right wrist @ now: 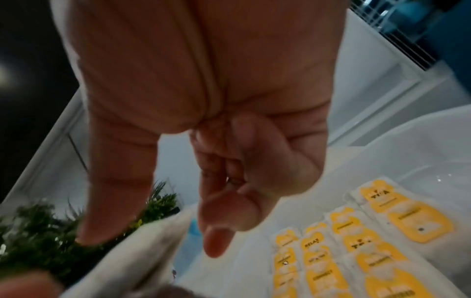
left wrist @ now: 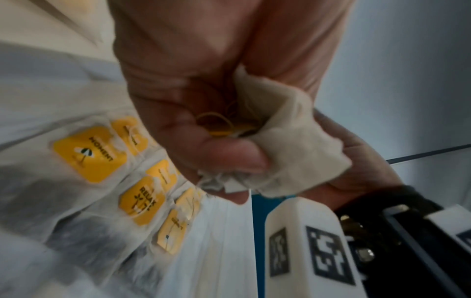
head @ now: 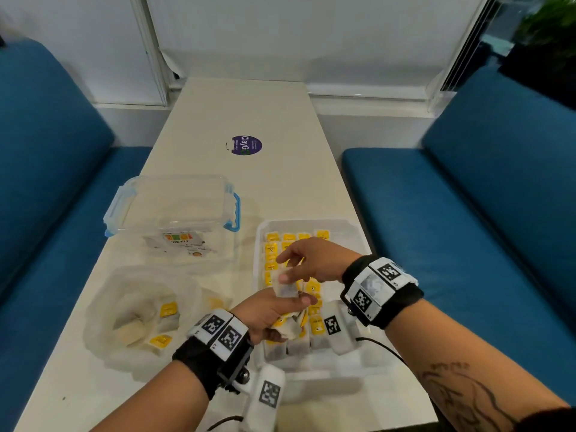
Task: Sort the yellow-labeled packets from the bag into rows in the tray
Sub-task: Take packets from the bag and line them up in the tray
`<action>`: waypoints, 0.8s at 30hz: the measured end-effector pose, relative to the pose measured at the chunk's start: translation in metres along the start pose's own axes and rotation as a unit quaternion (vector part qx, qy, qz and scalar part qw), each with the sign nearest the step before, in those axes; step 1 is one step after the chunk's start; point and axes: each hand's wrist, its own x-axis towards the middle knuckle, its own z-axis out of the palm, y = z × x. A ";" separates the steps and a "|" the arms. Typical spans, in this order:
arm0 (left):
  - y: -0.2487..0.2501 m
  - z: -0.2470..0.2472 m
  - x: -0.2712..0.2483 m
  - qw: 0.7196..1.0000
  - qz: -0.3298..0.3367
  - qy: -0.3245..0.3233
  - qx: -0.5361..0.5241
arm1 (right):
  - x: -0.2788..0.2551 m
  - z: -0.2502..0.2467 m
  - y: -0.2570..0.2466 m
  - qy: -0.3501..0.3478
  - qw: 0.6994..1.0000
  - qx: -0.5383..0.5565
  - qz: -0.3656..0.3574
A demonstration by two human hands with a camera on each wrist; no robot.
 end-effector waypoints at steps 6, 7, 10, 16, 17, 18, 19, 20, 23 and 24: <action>-0.002 -0.001 -0.001 1.000 -0.009 0.000 -0.012 | -0.008 0.002 0.008 0.062 0.998 0.023 -0.010; -0.003 -0.001 -0.003 1.000 -0.010 -0.001 -0.018 | -0.010 0.002 0.009 0.070 0.997 0.033 -0.014; -0.004 -0.005 -0.006 0.997 -0.011 -0.010 -0.072 | -0.016 0.001 0.013 0.083 0.992 0.088 -0.031; -0.007 -0.014 -0.001 0.977 -0.003 -0.058 -0.204 | -0.029 -0.003 0.015 0.070 0.976 0.200 -0.056; -0.006 -0.015 0.000 0.974 0.001 -0.067 -0.217 | -0.030 -0.005 0.013 0.063 0.976 0.202 -0.061; -0.006 -0.015 0.001 0.970 0.007 -0.078 -0.228 | -0.031 -0.008 0.010 0.057 0.976 0.202 -0.064; -0.004 -0.014 0.001 0.967 0.011 -0.091 -0.239 | -0.032 -0.011 0.006 0.055 0.975 0.203 -0.067; -0.002 -0.012 0.000 0.964 0.017 -0.101 -0.246 | -0.033 -0.013 0.003 0.054 0.975 0.204 -0.069; 0.005 -0.004 -0.004 0.970 0.040 -0.082 -0.226 | -0.032 -0.015 -0.002 0.072 0.973 0.210 -0.062; 0.007 -0.002 -0.005 0.975 0.048 -0.061 -0.210 | -0.032 -0.015 -0.002 0.085 0.970 0.222 -0.057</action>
